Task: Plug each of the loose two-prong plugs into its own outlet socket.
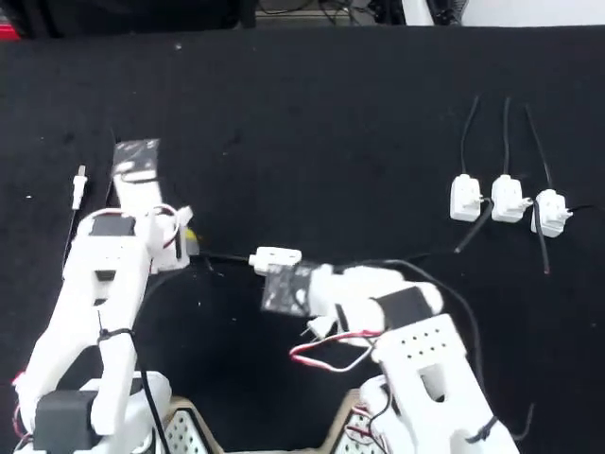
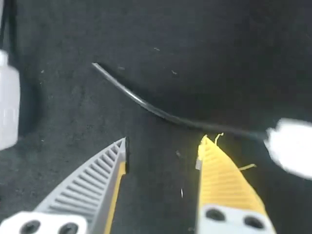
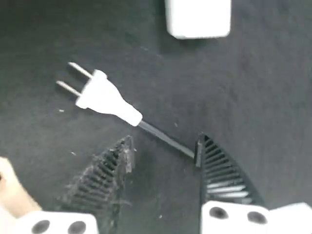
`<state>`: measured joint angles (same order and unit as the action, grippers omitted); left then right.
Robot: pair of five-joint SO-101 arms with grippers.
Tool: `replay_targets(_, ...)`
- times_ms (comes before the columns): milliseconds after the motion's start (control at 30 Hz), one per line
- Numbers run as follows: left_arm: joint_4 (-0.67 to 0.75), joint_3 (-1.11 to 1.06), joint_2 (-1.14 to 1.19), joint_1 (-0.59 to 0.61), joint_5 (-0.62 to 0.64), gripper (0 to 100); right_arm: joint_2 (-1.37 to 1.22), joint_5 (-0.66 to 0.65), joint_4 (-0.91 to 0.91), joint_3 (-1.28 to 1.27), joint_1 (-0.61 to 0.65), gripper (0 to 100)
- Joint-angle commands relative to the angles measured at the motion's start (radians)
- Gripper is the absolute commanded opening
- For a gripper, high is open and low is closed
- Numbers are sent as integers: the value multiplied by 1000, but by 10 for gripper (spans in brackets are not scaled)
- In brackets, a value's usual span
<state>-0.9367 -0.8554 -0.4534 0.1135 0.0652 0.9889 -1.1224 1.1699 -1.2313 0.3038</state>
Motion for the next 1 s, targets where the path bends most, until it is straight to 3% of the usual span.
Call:
replay_targets(0, 175, -70, -6, 105, 186, 231, -18, -71, 6, 16, 118, 194)
replay_targets(200, 201, -97, -5, 234, 359, 231, -21, -170, 81, 4, 235, 194)
replay_targets(433, 201, -99, -5, 288, 367, 231, -19, -304, 124, -87, 278, 194)
replay_targets(700, 201, -105, -6, 285, 367, 231, -21, -304, -68, -153, 229, 194)
replay_targets(967, 199, -105, -12, 285, 367, 231, -22, -304, -123, -157, 218, 158)
